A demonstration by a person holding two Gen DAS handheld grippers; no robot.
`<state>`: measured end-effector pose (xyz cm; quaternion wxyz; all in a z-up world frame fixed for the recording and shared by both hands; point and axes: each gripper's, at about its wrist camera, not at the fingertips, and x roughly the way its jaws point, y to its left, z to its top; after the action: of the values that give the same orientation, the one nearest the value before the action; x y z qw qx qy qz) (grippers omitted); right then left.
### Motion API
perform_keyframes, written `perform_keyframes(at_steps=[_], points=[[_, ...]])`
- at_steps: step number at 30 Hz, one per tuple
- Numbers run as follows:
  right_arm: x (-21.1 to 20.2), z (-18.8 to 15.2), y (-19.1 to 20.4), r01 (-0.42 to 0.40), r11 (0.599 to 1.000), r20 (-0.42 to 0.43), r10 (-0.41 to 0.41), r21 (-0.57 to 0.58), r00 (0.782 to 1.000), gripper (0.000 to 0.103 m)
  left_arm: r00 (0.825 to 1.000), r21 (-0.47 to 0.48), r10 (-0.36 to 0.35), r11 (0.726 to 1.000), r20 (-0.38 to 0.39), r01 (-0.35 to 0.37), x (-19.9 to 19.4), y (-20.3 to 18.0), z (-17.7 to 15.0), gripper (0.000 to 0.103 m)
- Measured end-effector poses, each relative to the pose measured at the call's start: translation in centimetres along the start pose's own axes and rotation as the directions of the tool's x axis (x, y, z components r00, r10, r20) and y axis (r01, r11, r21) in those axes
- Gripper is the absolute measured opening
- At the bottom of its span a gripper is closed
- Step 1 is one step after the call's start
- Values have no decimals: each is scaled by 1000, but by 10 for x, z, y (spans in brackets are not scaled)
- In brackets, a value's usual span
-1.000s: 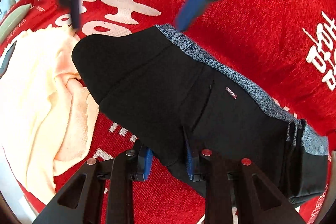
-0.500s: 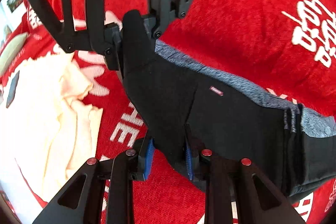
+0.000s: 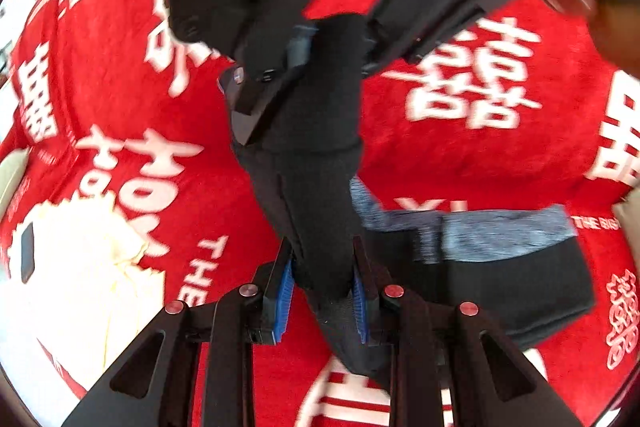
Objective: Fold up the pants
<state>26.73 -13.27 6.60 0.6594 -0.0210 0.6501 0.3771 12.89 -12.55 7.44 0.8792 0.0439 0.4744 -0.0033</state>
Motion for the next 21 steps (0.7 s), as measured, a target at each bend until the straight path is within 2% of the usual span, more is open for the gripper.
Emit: perform_keyframes(at_steps=[6,12,18,21], points=[[-69,-68,-57,-71,989,167,48,133,985,16,996,132,-87,987,-10,88,-22,-67,9,27],[-111,-158,-117,-147,951,315,57,271,947,16,990,296,-132,945,-49,140,-30,-147,-4,27],[-120,-246,-177,-253,874,420,62,415,905,15,983,421,-127,891,-130,171,-18,-213,-29,27],[-108,-282,-205,-290,826,442,56,484,896,14,979,467,-99,867,-178,172,0,-238,-47,27]])
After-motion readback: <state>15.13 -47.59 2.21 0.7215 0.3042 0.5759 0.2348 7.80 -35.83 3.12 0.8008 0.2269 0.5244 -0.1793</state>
